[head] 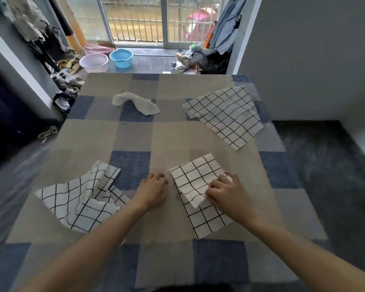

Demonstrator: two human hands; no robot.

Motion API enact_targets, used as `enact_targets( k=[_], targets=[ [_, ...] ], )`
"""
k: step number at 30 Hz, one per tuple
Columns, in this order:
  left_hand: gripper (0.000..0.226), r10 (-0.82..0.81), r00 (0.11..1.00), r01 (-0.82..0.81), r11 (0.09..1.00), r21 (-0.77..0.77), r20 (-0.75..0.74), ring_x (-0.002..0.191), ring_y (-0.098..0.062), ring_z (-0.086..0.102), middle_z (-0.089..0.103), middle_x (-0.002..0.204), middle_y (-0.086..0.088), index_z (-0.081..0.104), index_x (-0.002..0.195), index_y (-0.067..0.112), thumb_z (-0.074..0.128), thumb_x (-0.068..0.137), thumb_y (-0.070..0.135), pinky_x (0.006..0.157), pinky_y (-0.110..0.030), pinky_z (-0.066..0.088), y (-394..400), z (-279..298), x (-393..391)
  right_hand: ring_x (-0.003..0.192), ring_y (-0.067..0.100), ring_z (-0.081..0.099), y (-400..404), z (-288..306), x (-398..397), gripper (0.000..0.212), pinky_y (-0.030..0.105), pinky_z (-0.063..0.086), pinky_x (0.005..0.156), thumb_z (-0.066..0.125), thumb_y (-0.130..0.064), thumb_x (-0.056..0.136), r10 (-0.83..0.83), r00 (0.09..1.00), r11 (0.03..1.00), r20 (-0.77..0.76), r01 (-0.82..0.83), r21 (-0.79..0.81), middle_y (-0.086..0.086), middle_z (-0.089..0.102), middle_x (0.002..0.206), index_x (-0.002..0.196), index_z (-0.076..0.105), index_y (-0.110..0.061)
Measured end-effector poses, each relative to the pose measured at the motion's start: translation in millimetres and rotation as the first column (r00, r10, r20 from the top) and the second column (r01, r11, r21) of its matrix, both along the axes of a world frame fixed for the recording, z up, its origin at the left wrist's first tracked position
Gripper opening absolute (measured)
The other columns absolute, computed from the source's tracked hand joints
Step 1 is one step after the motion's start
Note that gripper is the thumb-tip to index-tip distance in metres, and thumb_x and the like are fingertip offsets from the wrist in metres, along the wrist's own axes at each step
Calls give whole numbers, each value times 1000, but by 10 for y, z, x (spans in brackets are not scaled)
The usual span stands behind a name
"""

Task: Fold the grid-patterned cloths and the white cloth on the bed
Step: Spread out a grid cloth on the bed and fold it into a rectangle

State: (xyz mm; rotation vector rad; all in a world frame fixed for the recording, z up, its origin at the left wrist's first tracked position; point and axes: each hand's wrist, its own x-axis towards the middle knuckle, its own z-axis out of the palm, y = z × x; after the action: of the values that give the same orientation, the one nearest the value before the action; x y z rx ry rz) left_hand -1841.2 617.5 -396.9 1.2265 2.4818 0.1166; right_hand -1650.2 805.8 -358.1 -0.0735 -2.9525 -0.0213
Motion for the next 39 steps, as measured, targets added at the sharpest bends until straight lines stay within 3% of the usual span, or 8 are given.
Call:
enact_targets(
  k=[4,7,10,13,21,30,34,39],
  targets=[
    [41,17,1000,-22,974,224,24,117,-26,43,47,131,-6,46,127,13,42,88,26,97,-36,37,35,28,193,83,18,60,-197,-264,292,12,43,40,94,62,-32,83,-4,990,999,138,-2,46,-9,66,78,74,68,-28],
    [55,-61,998,50,959,280,32,129,-28,36,33,148,-6,32,142,15,38,91,37,108,-37,30,114,-70,354,77,19,60,-257,-387,405,11,41,44,86,61,-31,79,-30,978,997,205,13,81,-8,65,75,70,67,-27],
    [64,-135,990,123,972,203,48,148,-21,5,5,162,-1,15,152,18,39,98,41,119,-36,7,200,-200,470,74,20,58,-283,-464,478,10,38,42,82,64,-30,76,-49,975,996,217,30,87,-8,63,71,68,67,-25],
    [68,-178,983,172,978,116,48,148,-16,-13,-9,162,2,4,155,19,35,99,45,120,-38,-5,240,-269,519,75,20,58,-350,-515,552,11,36,39,83,62,-32,76,-45,977,997,211,30,73,-8,63,73,68,67,-26],
    [83,-233,972,233,972,17,-24,146,-17,-21,-16,161,0,0,154,20,24,88,65,118,-40,-11,269,-383,419,80,21,57,-451,-662,589,4,36,47,79,69,-26,75,-32,981,999,192,33,-2,-5,64,81,76,65,-25],
    [109,-222,972,229,970,-82,82,144,-21,-25,-25,158,0,-10,153,25,50,78,76,119,-47,-9,377,-470,316,76,16,56,-347,-655,575,18,32,51,73,52,-22,61,-70,968,987,241,102,-122,-9,60,79,75,62,-27],
    [115,-222,970,234,965,-119,103,143,-24,-28,-28,158,-1,-11,153,25,54,73,77,118,-51,-10,414,-471,306,85,13,60,-275,-571,167,31,26,50,71,61,-10,68,-214,970,919,115,240,-313,-8,62,93,95,66,-24],
    [119,-227,967,245,956,-163,120,139,-28,-36,-33,155,0,-22,149,26,53,72,78,115,-57,-12,431,-480,276,127,18,43,-295,-675,-512,42,34,38,107,44,-23,96,-258,965,837,52,250,-487,6,49,138,137,47,-14]
  ],
)
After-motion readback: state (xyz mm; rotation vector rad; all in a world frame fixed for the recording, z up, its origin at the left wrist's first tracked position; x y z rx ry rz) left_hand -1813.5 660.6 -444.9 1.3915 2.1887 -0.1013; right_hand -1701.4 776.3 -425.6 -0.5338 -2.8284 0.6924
